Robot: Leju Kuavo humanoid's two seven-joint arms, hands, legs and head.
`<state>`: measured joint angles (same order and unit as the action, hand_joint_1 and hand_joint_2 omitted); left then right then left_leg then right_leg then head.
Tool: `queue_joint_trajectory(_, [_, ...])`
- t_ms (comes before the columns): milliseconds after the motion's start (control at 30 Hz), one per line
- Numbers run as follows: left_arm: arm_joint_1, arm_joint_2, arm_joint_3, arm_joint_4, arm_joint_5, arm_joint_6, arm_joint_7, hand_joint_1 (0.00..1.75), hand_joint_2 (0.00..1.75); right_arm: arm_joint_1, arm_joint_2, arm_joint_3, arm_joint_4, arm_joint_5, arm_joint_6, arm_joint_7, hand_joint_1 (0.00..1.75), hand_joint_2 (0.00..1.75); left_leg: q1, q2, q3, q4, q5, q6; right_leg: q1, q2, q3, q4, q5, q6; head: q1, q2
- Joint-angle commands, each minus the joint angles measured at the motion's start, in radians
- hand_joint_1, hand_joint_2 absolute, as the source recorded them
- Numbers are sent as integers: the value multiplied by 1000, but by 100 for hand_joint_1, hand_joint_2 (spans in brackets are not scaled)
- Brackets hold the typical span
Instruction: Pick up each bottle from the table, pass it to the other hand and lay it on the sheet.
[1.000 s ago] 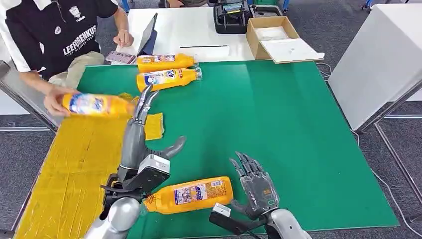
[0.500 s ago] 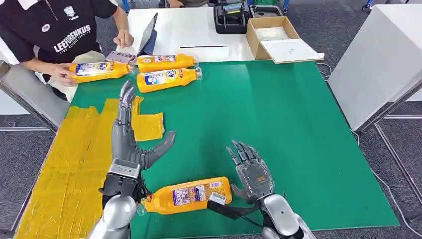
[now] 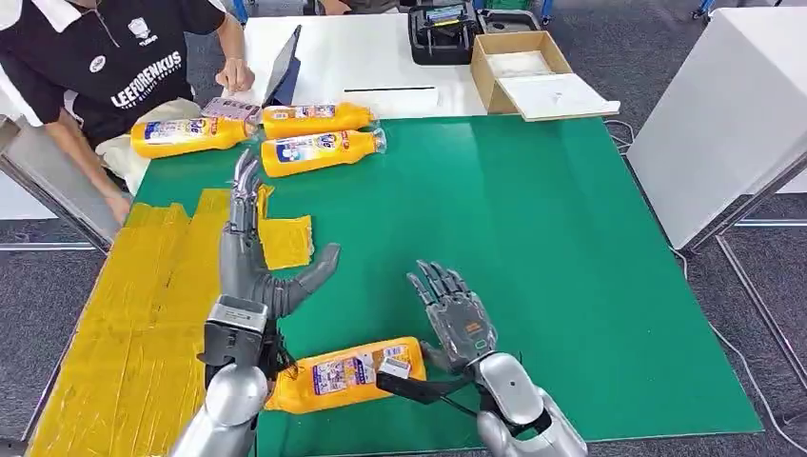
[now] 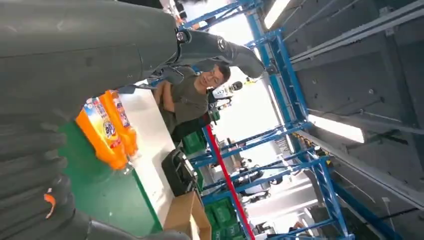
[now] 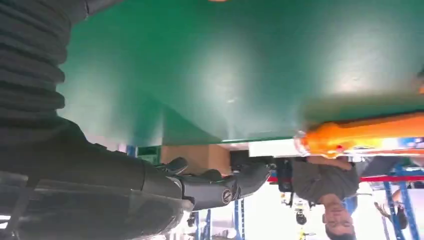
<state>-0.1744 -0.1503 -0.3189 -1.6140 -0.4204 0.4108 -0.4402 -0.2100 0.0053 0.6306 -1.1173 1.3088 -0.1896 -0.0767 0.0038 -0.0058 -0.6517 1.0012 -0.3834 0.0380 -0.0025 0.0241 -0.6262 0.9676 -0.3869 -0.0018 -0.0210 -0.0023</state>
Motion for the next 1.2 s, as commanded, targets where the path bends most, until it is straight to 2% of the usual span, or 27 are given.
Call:
queue_joint_trajectory(33, [-13,20,5,67,6,37,6,0,175,-63,-13,106,-45,199,-73,173,0,175,-1,1,4,0,-2,-2,-1,-1,4,0,-1,0,0,0])
queue_joint_trajectory(67, [-3,22,15,61,-1,46,6,0,175,-55,-25,109,-127,262,-76,225,0,175,-1,1,2,0,-1,-1,-1,0,2,0,-1,0,0,0])
queue_joint_trajectory(133, [19,22,36,47,-13,58,8,0,175,-157,-173,312,-345,262,-75,522,0,175,-2,2,2,1,-2,-2,-2,0,1,2,-2,0,0,0])
queue_joint_trajectory(167, [23,23,41,46,-14,58,10,0,175,-168,-200,337,-412,262,-56,580,0,175,-2,3,0,1,-1,-1,-2,2,-1,2,-1,0,0,0])
queue_joint_trajectory(200, [26,20,51,45,-15,60,12,0,175,-264,-286,459,-506,262,1,743,0,175,-2,5,1,3,-3,-1,-2,2,0,3,-2,1,0,0])
queue_joint_trajectory(233, [25,19,54,45,-14,61,13,0,175,-283,-304,470,-532,262,8,775,0,175,-2,5,0,3,-2,-1,-2,3,-1,3,-1,1,0,0])
queue_joint_trajectory(333, [22,11,69,45,-15,55,26,0,175,-349,-399,381,-672,262,2,775,0,175,-2,1,-2,2,0,-1,-2,-1,-1,2,0,1,0,0])
queue_joint_trajectory(367, [22,11,69,45,-15,55,26,0,175,-349,-399,381,-672,262,2,775,0,175,-3,1,0,3,-1,-1,-3,-2,0,3,-2,1,0,0])
queue_joint_trajectory(400, [22,9,72,47,-16,54,28,0,175,-356,-418,370,-700,262,-16,775,0,175,-3,-1,-1,2,0,0,-3,-3,0,3,-2,1,0,0])
queue_joint_trajectory(433, [22,4,76,49,-19,52,31,0,175,-369,-432,364,-724,262,-80,775,0,175,-2,0,-1,1,0,0,-2,-2,-1,1,0,1,0,0])
queue_joint_trajectory(467, [21,2,78,51,-20,52,32,0,175,-385,-441,365,-733,262,-99,775,0,175,-3,-1,4,4,-3,-2,-3,-4,4,4,-4,1,0,0])
queue_joint_trajectory(500, [21,2,78,51,-20,52,32,0,175,-385,-441,365,-733,262,-99,775,0,175,-3,-1,0,3,0,0,-3,-3,0,3,-2,1,0,0])
queue_joint_trajectory(800, [21,2,78,51,-20,52,32,0,175,-385,-441,365,-733,262,-99,775,0,175,-2,-1,5,2,-2,-1,-2,-4,5,2,-3,0,0,0])
queue_joint_trajectory(900, [21,2,78,51,-20,52,32,0,175,-385,-441,365,-733,262,-99,775,0,175,-1,0,2,1,0,0,-1,-2,3,0,-1,0,0,0])
queue_joint_trajectory(933, [18,-2,79,56,-21,51,33,0,175,-393,-433,379,-725,262,-127,775,0,175,-1,0,2,1,0,0,-1,-2,2,1,-1,1,0,0])
queue_joint_trajectory(1000, [12,0,77,63,-11,46,27,0,175,-332,-371,461,-672,262,-205,775,0,175,-2,0,2,1,0,0,-2,-2,3,1,-1,1,0,0])
queue_joint_trajectory(1033, [7,1,83,72,-12,50,27,0,175,-127,-214,343,-626,134,-177,447,0,175,0,1,4,-1,0,0,0,-1,4,-2,0,0,0,0])
queue_joint_trajectory(1100, [6,9,94,91,-10,53,28,0,175,-71,-128,248,-545,-165,-10,155,0,175,1,-1,8,-4,0,-1,2,-4,10,-6,-1,-1,0,0])
queue_joint_trajectory(1167, [5,9,104,102,0,56,19,0,175,-83,-80,222,-459,-299,83,49,0,175,1,-1,10,-4,-1,-2,1,-3,11,-4,-2,-1,2,0])
queue_joint_trajectory(1200, [6,9,106,102,1,57,18,0,175,-89,-67,213,-434,-327,98,30,0,175,1,2,7,-2,-2,-3,2,0,7,-2,-1,-1,1,0])
